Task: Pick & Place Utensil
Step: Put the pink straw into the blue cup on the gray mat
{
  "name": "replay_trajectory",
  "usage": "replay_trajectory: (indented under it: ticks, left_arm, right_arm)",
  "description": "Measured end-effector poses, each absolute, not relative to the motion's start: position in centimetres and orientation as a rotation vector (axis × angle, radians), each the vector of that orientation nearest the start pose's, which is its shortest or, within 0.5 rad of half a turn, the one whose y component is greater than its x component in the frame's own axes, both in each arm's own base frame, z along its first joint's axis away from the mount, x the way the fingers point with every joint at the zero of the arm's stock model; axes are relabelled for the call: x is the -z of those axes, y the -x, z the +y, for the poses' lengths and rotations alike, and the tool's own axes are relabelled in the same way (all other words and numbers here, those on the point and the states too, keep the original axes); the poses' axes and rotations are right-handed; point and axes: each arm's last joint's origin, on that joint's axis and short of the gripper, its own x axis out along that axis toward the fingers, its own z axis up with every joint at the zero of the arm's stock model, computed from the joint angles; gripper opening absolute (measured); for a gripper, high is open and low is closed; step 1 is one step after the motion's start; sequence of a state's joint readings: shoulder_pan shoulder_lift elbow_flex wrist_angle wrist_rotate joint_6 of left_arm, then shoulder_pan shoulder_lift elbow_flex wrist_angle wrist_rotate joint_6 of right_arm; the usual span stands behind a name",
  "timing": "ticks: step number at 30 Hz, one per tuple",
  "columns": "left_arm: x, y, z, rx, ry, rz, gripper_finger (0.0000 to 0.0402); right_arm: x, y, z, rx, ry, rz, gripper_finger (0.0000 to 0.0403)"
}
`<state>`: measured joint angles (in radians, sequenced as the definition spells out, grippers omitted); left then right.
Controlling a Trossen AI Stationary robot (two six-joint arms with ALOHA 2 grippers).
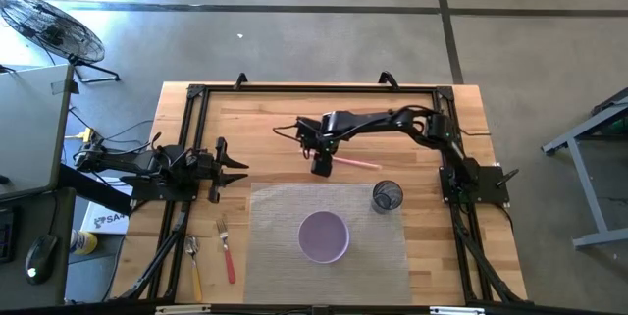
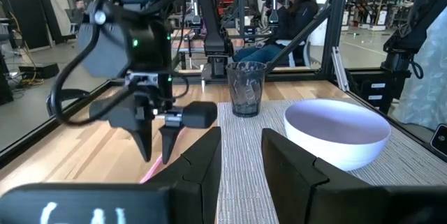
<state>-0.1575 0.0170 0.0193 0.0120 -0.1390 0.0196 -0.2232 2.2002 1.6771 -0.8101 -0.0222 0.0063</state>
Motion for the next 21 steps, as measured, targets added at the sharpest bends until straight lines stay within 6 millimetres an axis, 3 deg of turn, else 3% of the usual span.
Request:
replay_trajectory:
  ticks: [10,21]
  left_arm:
    - [-17.0,-9.7,-1.1,0.018,-0.018,-0.014,0.0101]
    - [-17.0,-9.7,-1.1,0.018,-0.018,-0.014,0.0101]
  right_arm:
    - [-13.7,-43.3,-10.2,0.162,-0.173,1.355,0.012]
    - [-13.5,-43.1,-11.0,0.175,-0.19,1.358,0.003]
